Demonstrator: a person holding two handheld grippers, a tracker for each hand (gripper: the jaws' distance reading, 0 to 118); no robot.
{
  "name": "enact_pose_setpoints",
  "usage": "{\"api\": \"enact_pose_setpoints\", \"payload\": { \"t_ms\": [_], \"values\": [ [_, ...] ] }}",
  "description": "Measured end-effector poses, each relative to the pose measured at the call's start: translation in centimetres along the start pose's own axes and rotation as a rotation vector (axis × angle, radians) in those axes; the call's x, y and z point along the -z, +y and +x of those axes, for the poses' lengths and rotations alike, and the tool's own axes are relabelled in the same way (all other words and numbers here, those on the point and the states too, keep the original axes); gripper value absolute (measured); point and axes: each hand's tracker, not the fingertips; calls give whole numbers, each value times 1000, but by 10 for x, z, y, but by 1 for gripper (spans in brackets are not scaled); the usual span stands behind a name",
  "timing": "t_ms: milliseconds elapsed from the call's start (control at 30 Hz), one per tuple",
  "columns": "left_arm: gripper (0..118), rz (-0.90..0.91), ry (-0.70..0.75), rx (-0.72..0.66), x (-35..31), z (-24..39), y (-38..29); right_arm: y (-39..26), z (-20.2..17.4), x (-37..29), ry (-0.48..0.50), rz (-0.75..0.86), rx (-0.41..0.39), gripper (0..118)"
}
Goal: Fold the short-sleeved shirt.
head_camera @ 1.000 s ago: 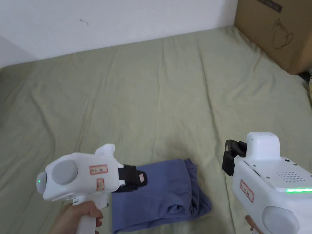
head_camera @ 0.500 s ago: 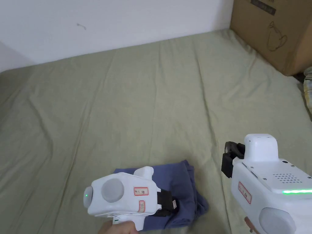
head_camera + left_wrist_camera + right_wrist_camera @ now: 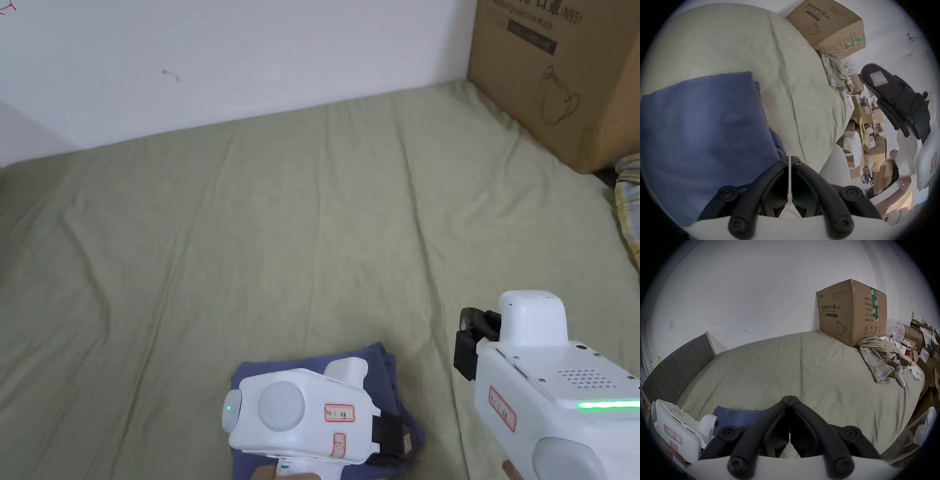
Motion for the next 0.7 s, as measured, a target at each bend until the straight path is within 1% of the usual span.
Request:
{"api": "enact_pose_setpoints", "payload": {
  "t_ms": [67, 167, 300, 367, 400, 467, 500, 567, 633, 700],
  "values": [
    [3, 15, 4, 3, -7, -4, -4, 2, -2, -4, 4, 3, -14, 1],
    [3, 90, -16, -46, -33, -16, -4, 7, -4, -8, 12, 4, -27, 1],
    [3, 241, -15, -89, -88, -42, -12, 21, -14, -11, 73, 5, -14, 1],
    [3, 294, -27, -129, -115, -61, -20, 28, -27, -10, 112, -7, -41, 1],
    [3, 310, -31, -145, -125, -69, -24, 31, -35, -10, 129, -15, -66, 1],
    [3, 334, -17, -171, -143, -84, -37, 34, -54, -6, 146, -61, -111, 1],
    [3, 347, -2, -184, -149, -92, -45, 34, -63, 0, 168, -100, -114, 1],
    [3, 358, 16, -209, -159, -105, -59, 31, -77, 10, 224, -172, -79, 1],
    [3, 381, 8, -277, -165, -123, -74, 21, -92, 28, 254, -285, -58, 1],
    [3, 398, -19, -333, -170, -138, -87, 7, -107, 43, 255, -360, -119, 1]
  ]
}}
